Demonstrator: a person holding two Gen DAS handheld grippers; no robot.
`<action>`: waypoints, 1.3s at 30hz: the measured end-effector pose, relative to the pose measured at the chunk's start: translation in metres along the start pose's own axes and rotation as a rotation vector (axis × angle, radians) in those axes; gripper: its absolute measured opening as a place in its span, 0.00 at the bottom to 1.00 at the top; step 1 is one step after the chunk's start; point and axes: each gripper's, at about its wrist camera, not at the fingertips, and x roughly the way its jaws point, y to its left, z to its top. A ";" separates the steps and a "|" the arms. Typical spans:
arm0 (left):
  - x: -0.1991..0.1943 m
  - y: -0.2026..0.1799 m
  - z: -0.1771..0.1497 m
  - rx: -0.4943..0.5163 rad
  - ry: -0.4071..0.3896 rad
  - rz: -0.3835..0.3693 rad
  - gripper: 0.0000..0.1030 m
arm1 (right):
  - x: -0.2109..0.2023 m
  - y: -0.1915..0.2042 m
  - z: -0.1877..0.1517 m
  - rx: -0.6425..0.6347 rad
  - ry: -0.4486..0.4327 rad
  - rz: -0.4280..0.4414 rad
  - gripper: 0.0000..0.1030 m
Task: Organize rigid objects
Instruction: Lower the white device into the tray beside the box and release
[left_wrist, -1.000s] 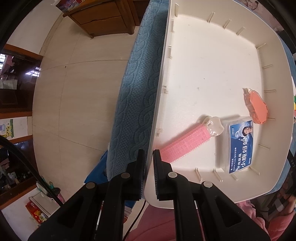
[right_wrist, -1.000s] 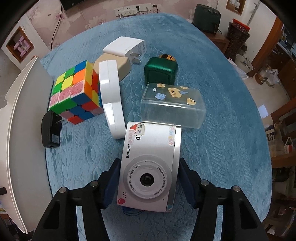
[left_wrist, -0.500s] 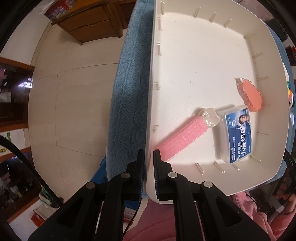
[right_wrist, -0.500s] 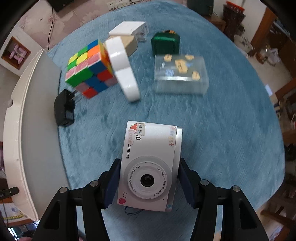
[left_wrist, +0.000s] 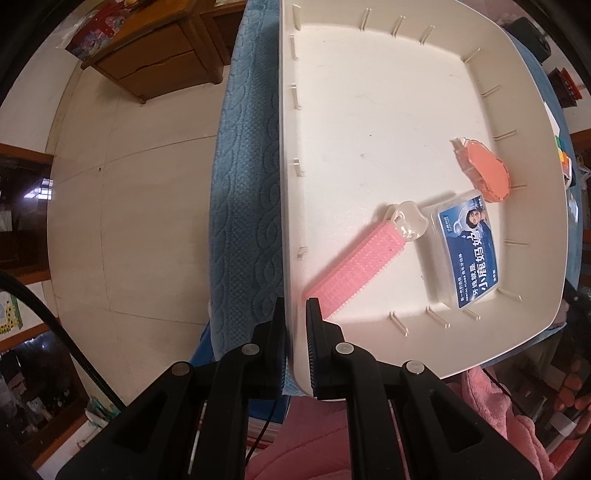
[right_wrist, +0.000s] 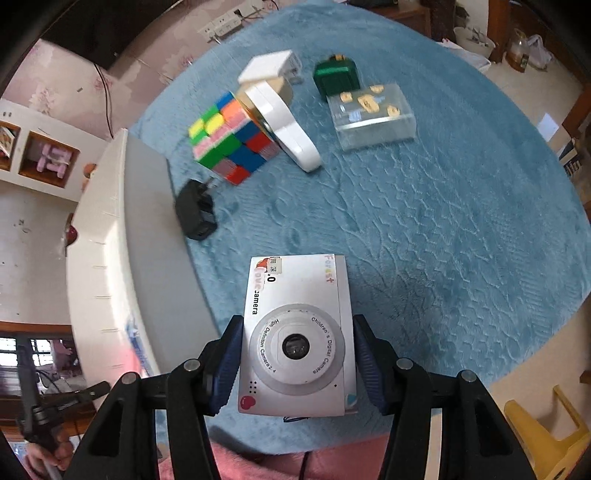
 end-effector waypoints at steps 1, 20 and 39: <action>-0.001 0.000 0.000 0.002 -0.002 0.000 0.09 | -0.006 0.003 0.000 -0.006 -0.010 0.007 0.56; -0.003 0.010 -0.002 -0.027 -0.015 -0.024 0.09 | -0.057 0.103 0.010 -0.347 -0.083 0.167 0.56; -0.004 0.003 -0.003 0.006 -0.018 -0.009 0.09 | -0.031 0.169 -0.001 -0.554 -0.033 0.172 0.56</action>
